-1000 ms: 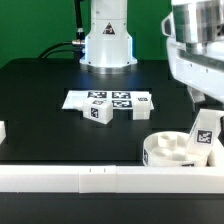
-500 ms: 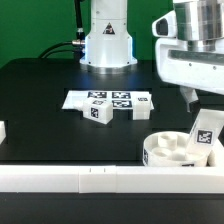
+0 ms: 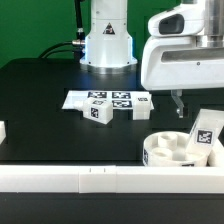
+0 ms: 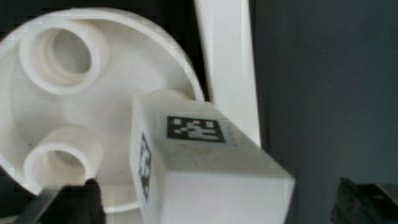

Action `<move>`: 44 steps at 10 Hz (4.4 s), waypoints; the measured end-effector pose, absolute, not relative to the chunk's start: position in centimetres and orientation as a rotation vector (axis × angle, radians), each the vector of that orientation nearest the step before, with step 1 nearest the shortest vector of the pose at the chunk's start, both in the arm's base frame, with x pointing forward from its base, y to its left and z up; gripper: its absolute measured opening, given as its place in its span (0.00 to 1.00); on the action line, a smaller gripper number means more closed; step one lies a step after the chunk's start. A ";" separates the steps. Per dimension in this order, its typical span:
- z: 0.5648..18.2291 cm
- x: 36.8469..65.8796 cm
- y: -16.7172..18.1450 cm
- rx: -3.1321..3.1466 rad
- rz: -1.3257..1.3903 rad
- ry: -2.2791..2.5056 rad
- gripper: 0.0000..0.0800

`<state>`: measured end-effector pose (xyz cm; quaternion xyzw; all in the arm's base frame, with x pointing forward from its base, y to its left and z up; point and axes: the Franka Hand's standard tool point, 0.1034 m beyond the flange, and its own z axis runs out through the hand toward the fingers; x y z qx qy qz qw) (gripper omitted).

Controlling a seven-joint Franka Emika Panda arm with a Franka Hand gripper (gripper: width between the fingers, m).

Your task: Assemble stool

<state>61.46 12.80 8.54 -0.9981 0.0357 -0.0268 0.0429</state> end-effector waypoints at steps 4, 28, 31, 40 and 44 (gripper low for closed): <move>8.5 61.0 13.6 -2.987 -0.063 -0.945 0.81; 7.5 64.8 9.6 -3.231 0.203 0.116 0.42; 7.3 65.0 9.1 -3.222 0.152 0.405 0.42; 6.8 64.0 5.4 -2.632 0.092 1.964 0.42; 6.9 63.4 5.1 -2.508 0.017 2.207 0.42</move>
Offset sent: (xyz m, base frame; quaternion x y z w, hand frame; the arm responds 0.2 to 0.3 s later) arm -0.0112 0.0316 0.0053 0.0154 -0.0683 -0.5140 0.8549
